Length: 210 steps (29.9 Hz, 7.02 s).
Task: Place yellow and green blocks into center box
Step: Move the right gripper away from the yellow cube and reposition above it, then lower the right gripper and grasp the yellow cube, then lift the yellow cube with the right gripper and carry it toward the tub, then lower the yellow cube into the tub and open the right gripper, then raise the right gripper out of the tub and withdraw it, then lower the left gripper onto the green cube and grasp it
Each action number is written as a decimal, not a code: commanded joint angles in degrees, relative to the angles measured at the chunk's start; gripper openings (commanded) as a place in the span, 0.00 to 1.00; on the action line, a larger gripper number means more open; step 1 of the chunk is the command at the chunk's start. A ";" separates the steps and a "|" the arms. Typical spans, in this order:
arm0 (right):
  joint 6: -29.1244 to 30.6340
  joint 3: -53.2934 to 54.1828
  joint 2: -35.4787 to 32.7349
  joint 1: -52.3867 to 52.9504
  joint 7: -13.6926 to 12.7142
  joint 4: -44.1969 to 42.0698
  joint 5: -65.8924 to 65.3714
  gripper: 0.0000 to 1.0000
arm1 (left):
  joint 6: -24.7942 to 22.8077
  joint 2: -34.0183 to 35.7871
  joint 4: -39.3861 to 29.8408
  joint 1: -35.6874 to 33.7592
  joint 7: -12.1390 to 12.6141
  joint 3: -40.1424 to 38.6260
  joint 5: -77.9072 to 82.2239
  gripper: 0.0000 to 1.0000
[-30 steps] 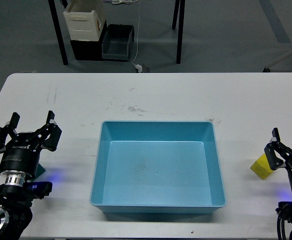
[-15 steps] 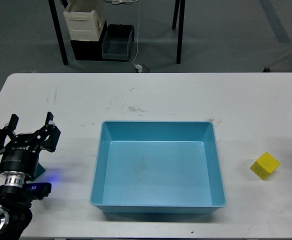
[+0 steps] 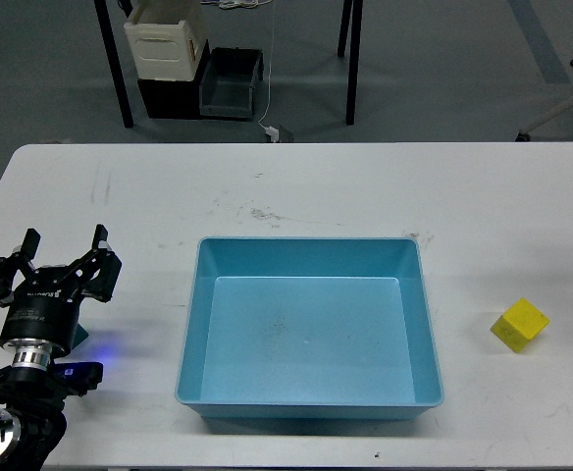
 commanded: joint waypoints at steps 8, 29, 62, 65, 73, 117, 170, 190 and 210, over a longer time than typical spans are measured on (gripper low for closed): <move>15.77 -40.51 -10.17 28.80 11.00 0.32 -17.86 1.00 | 0.21 -0.19 0.18 -0.70 0.00 0.00 0.00 1.00; 22.15 -53.72 0.90 28.81 11.00 -3.81 -35.38 1.00 | 0.21 -1.42 1.50 -2.02 0.00 0.09 0.00 1.00; 19.82 -54.43 8.20 24.24 11.00 -11.20 -34.24 0.75 | 0.12 -3.09 2.91 -2.81 -0.09 0.00 0.00 1.00; 19.90 -54.43 8.20 23.97 11.00 -11.11 -34.41 0.60 | 0.12 -3.09 2.91 -2.81 -0.09 0.00 0.00 1.00; 17.98 -53.20 7.41 25.37 11.00 -12.16 -35.20 0.20 | 0.12 -3.09 2.91 -2.81 -0.09 0.00 0.00 1.00; 15.60 -76.31 43.79 53.24 11.00 -10.93 -29.66 0.26 | -0.14 -0.64 3.52 -6.85 -0.27 -4.49 -0.17 1.00; 2.94 23.34 53.99 -6.69 -1.70 -0.40 -10.17 1.00 | -1.28 34.35 13.37 -33.57 -4.12 -1.58 64.16 1.00; 5.75 40.75 53.99 -30.51 -6.10 5.68 16.64 1.00 | -4.94 45.07 -0.95 -39.01 -17.28 6.21 112.81 1.00; 8.39 43.92 52.85 -36.76 -5.66 5.94 27.73 1.00 | -4.94 53.77 -2.29 -45.09 -17.28 45.43 151.43 1.00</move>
